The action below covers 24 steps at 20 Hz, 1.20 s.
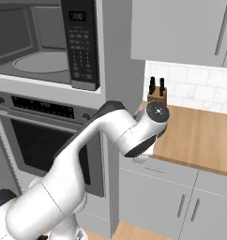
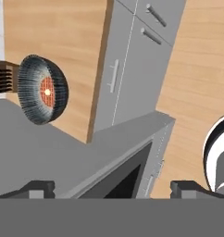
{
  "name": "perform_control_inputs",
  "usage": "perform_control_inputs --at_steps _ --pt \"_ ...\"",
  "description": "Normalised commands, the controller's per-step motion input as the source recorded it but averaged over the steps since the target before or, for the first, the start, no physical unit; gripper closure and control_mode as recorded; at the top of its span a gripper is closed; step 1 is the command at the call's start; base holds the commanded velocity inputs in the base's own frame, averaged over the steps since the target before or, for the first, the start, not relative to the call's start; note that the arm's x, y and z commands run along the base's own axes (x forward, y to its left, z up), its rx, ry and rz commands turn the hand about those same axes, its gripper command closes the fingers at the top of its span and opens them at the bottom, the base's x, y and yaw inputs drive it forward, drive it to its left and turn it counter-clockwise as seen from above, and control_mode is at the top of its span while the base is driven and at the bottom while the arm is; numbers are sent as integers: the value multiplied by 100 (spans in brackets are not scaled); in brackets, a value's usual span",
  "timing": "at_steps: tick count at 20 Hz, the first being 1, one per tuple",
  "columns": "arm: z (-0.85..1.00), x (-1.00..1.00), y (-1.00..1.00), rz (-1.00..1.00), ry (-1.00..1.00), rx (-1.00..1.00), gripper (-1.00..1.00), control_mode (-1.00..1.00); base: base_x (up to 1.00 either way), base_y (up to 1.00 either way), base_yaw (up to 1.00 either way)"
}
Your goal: Open the microwave, place the bowl with waffle inside the microwave, then close the microwave door and turn it on.
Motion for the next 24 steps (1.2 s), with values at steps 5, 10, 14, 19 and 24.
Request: perform_control_inputs --at_steps 5,10,14,19,24 --pt "-24 78 0 16 -1 -2 -100 -100 0 0 0" --pt "-23 52 -8 23 -4 -2 -100 -100 0 0 0" --pt "-26 45 -8 22 -4 -2 -100 -100 0 0 0" --pt "-36 41 -12 18 -1 -6 -100 -100 0 0 0" --pt "-36 32 -16 8 0 -7 -100 -100 0 0 0"
